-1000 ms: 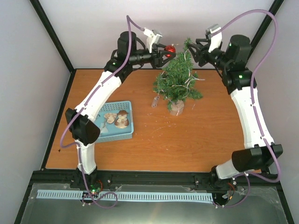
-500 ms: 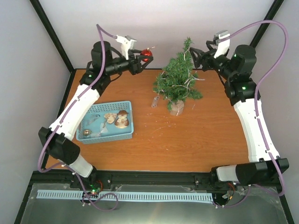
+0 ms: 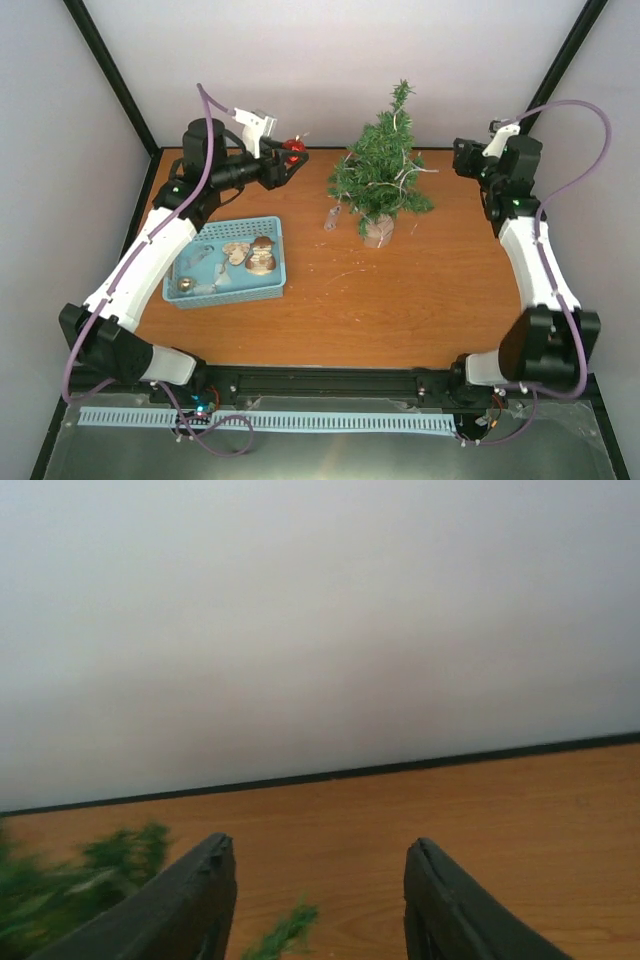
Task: Decorate the small christmas tree
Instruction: Move the christmas tree to the center of the board.
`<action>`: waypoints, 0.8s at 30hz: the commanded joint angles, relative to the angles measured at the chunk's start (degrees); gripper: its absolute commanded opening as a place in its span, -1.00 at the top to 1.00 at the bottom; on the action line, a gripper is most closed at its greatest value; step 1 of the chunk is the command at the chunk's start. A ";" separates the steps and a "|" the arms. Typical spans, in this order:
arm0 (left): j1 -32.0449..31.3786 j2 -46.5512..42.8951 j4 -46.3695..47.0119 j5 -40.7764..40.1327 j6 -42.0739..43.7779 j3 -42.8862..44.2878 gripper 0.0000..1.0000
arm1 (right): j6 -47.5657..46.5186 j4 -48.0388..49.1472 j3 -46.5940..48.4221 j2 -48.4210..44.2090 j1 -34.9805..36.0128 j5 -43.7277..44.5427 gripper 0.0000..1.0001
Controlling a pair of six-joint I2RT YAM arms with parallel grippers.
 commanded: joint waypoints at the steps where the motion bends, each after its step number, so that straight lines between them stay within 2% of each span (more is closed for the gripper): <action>1: 0.21 -3.74 -2.06 -1.40 2.00 -2.54 0.21 | 9.63 5.98 -2.43 11.14 -4.11 -6.85 0.12; 6: 0.23 -5.01 -3.78 -2.53 2.99 -2.32 0.21 | 19.14 8.96 -1.70 23.55 -6.26 -16.44 0.28; 11: 0.21 -6.05 -4.59 -3.21 3.12 -2.69 0.20 | 21.18 10.01 5.43 36.33 -6.41 -25.70 0.73; 14: 0.21 -6.63 -3.97 -3.03 2.41 -3.28 0.20 | 21.00 8.57 8.99 41.68 -5.78 -28.22 0.86; 24: 0.22 -6.95 -6.29 -4.23 4.32 -2.81 0.20 | 17.45 5.92 13.13 51.70 0.04 -30.94 0.88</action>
